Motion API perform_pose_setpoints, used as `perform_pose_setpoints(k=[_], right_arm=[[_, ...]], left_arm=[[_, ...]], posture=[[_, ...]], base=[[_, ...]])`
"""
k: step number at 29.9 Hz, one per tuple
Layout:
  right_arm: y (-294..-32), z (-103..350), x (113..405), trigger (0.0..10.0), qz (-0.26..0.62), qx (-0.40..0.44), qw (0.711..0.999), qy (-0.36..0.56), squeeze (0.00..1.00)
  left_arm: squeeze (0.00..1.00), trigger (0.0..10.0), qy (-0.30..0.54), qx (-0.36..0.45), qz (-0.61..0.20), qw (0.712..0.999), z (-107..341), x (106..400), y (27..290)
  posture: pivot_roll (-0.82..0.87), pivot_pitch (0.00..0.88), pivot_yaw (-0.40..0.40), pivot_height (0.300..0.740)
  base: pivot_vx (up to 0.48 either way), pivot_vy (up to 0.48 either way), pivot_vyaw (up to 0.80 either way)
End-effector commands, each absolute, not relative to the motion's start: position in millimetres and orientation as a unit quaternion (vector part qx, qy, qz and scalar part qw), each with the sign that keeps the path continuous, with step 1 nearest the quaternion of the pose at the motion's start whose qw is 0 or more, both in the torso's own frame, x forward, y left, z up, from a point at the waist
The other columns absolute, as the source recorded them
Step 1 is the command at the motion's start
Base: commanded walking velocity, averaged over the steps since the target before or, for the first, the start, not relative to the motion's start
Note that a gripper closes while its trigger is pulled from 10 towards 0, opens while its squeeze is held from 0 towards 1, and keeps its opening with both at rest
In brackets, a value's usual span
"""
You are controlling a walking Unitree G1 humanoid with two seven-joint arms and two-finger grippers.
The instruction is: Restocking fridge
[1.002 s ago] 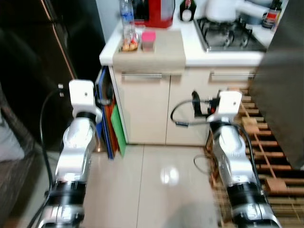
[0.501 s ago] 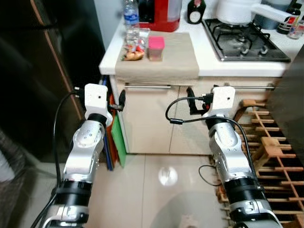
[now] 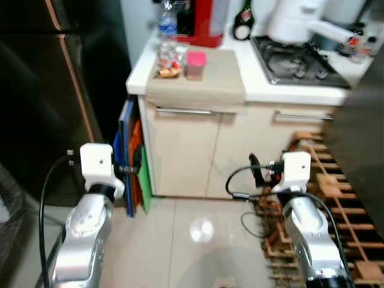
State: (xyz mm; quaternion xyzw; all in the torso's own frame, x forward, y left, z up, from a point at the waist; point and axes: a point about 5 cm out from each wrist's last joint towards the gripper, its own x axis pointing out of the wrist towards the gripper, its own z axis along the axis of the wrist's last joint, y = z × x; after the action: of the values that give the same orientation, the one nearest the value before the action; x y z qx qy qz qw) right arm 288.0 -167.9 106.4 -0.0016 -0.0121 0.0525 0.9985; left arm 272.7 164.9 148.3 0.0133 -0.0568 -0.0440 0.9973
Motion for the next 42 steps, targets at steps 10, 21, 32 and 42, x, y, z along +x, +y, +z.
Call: perform_pose_setpoints(k=[10,21,32,42], right_arm=[[-164,114,294,10.0,0.039,0.013,0.999,-0.032,0.00],[-159,120,300,10.0,0.046,-0.002,0.998,-0.043,0.00],[-140,189,311,10.0,0.066,0.009,0.984,-0.163,0.00],[-146,195,320,10.0,0.047,0.020,0.986,-0.158,0.00]], left_arm=[[0.00,10.0,-0.038,0.047,-0.056,0.997,151,292,172],[0.00,10.0,-0.038,0.041,-0.062,0.997,151,298,169],[0.00,10.0,-0.078,0.014,-0.065,0.995,166,297,166],[0.00,10.0,-0.110,0.035,-0.077,0.990,177,296,161]], posture=[[-0.04,0.000,0.022,0.740],[-0.04,0.000,0.028,0.740],[-0.04,0.000,0.032,0.740],[-0.03,0.000,0.027,0.740]], base=[[0.480,0.000,0.19],[0.480,0.000,-0.35],[0.468,0.025,0.00],[0.067,0.449,0.00]])
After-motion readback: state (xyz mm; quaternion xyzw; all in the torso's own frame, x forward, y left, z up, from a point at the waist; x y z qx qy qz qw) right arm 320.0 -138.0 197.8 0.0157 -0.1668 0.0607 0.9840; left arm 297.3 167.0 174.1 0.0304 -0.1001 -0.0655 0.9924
